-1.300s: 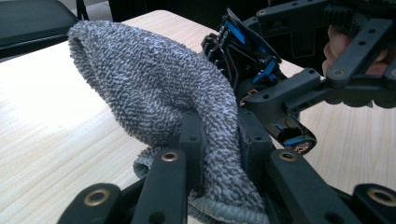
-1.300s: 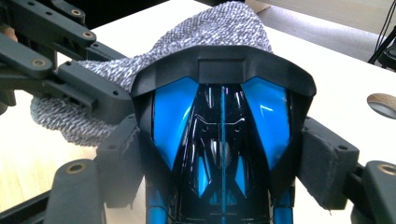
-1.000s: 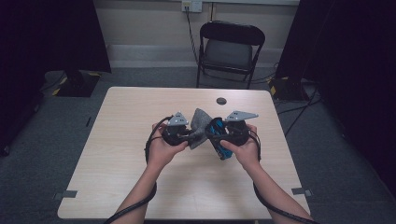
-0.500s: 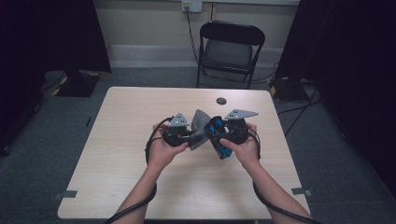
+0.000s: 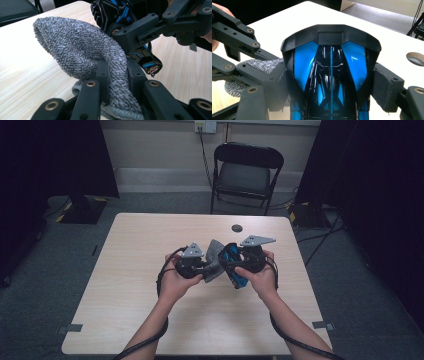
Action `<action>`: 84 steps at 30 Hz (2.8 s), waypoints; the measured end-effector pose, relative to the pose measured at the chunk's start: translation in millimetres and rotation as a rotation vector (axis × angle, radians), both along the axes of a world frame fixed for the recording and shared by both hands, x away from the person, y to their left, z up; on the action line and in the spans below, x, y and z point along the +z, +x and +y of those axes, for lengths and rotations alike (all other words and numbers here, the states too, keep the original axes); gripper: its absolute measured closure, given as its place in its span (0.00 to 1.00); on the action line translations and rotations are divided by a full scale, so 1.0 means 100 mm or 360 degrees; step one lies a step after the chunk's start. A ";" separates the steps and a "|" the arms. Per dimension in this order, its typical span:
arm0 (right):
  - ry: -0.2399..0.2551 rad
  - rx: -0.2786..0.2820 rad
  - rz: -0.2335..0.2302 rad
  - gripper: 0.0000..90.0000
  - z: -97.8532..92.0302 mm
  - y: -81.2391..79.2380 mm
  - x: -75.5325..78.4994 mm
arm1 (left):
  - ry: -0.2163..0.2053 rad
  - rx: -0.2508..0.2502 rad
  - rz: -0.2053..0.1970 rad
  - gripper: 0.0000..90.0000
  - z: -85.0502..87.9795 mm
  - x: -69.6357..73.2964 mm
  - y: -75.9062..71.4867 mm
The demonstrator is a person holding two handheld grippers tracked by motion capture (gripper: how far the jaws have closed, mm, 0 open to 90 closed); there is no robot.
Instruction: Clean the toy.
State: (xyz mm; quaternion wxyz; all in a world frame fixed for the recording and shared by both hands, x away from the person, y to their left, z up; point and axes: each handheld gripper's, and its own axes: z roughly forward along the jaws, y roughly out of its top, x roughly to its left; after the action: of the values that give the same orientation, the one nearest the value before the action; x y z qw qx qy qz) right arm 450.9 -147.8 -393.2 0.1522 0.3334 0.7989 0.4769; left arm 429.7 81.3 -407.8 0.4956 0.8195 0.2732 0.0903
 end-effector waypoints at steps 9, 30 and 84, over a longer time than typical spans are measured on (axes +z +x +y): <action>0.0053 -0.0009 -0.0004 0.28 0.02 0.02 0.05 | 0.0040 -0.0067 0.0031 0.84 -0.12 -0.08 -0.04; 0.0054 -0.0044 0.0007 0.28 0.05 0.14 0.15 | 0.0043 -0.0108 0.0067 0.83 -0.23 -0.20 -0.07; 0.0120 -0.0159 -0.0002 0.28 -0.24 0.28 0.31 | 0.0082 -0.0267 0.0104 0.83 -0.32 -0.43 -0.36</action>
State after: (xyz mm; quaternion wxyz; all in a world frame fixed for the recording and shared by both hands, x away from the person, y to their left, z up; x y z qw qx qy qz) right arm 478.8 -171.6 -362.4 0.1637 0.3782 0.7625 0.4987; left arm 393.5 49.3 -451.1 0.4710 0.8545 0.2171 0.0288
